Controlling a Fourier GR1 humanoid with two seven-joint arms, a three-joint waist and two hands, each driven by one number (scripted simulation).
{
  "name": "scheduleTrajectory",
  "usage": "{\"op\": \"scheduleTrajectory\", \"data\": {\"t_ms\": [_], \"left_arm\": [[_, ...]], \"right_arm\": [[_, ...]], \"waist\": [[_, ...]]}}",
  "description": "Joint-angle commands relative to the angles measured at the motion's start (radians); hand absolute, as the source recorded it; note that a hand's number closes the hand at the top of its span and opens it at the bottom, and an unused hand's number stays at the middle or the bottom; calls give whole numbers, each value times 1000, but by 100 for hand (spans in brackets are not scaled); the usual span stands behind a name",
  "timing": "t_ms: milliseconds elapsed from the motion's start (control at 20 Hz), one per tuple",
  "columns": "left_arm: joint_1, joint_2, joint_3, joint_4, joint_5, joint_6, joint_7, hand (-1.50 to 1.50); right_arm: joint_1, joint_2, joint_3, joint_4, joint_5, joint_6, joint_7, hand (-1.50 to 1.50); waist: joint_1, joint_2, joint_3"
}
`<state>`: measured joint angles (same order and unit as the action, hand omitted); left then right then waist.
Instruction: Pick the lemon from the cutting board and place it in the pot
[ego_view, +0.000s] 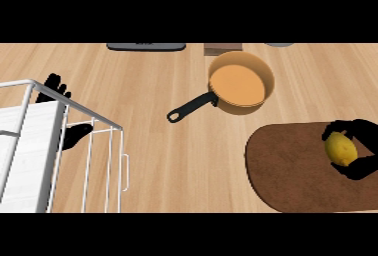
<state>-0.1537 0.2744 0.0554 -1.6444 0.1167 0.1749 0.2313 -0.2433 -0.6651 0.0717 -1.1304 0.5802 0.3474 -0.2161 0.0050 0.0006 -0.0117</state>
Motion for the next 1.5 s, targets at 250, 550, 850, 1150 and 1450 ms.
{"op": "scheduleTrajectory", "data": {"t_ms": [250, 550, 850, 1150, 1450], "left_arm": [[-13, -14, 36, 30, 15, -24, -41, 0], [-56, -36, 1, 43, -7, -10, -15, 0], [-31, -16, 40, 38, 6, -12, -11, 0], [-10, -37, 16, 35, -25, -4, -43, 0], [-54, -35, 25, 37, -10, -22, -27, 0]], "right_arm": [[53, 130, 150, -325, 66, 44, 65, 150], [-45, 420, 548, -537, 199, 130, 208, 150], [7, 657, 582, -845, 168, 68, 574, 150], [-71, 663, 603, -1106, 239, -79, 847, 150], [-287, 665, 502, -1134, 230, -115, 1085, 150]], "waist": [[-24, -13, 7], [12, -25, 3], [-32, -25, 9], [-19, -15, 10], [-5, -5, 11]]}}
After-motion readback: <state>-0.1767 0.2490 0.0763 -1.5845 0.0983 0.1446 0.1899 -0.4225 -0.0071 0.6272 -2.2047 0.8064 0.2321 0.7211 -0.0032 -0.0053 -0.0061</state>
